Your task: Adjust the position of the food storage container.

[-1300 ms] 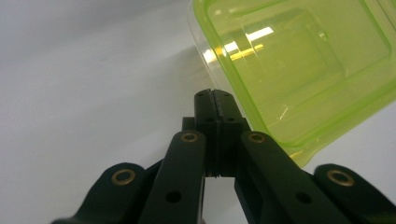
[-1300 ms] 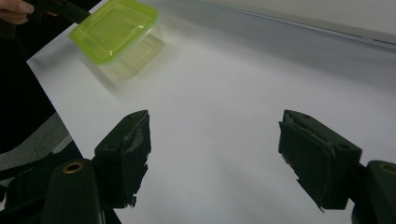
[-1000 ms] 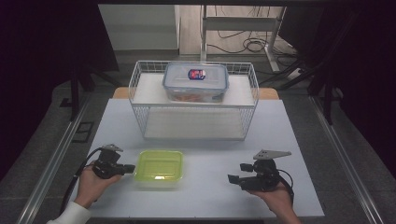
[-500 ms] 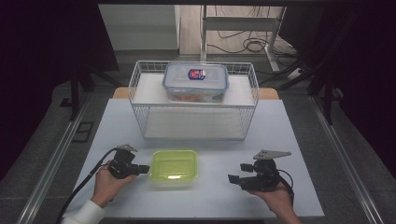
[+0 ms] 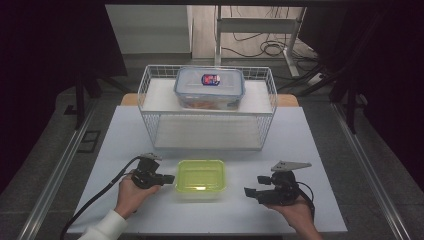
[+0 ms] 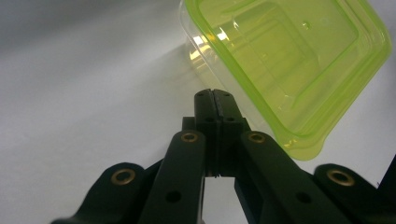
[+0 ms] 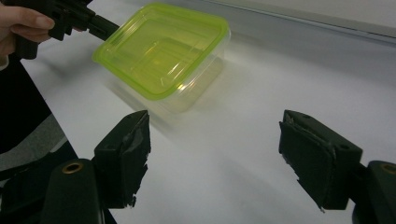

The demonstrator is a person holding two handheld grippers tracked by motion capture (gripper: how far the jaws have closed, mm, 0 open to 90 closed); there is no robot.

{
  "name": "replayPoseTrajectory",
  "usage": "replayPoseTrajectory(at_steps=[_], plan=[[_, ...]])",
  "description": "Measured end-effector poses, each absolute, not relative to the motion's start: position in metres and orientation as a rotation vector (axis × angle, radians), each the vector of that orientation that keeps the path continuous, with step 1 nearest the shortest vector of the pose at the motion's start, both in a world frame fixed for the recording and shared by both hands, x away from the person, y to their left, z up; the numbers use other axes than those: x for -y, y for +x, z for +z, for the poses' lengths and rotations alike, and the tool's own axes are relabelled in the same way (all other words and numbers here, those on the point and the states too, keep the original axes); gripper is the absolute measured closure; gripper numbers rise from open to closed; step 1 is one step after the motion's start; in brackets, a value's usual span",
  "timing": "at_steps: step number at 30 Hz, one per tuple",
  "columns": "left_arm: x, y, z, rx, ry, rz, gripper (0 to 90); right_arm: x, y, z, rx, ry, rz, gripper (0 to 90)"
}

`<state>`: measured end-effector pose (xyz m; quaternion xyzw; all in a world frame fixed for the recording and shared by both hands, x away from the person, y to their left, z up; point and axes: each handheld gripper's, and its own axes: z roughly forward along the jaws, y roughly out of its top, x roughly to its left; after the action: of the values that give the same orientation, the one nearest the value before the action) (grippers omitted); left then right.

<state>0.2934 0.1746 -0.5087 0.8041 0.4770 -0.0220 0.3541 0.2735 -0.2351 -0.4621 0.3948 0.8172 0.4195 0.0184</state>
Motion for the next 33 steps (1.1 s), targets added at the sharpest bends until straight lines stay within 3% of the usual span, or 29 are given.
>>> replayPoseTrajectory(at_steps=[5,9,11,17,23,26,33], plan=[[-0.179,0.289,-0.503,-1.229,2.055,0.015,89.5,0.237,0.273,-0.463,-2.506,1.238,1.304,21.8],[-0.186,0.281,-0.498,-1.216,2.029,0.011,69.2,0.237,0.272,-0.463,-2.493,1.243,1.294,20.4],[-0.188,0.28,-0.497,-1.222,2.021,0.007,52.5,0.237,0.271,-0.464,-2.495,1.242,1.298,20.4],[-0.203,0.265,-0.485,-1.203,2.02,0.089,31.3,0.234,0.271,-0.465,-2.515,1.222,1.294,20.3],[-0.211,0.249,-0.471,-1.211,1.981,0.128,17.7,0.233,0.271,-0.467,-2.521,1.218,1.293,20.3],[-0.213,0.243,-0.467,-1.217,1.964,0.115,14.2,0.233,0.271,-0.466,-2.52,1.219,1.299,20.1],[-0.217,0.225,-0.454,-1.184,1.876,0.04,16.1,0.234,0.271,-0.467,-2.517,1.234,1.322,19.8]])
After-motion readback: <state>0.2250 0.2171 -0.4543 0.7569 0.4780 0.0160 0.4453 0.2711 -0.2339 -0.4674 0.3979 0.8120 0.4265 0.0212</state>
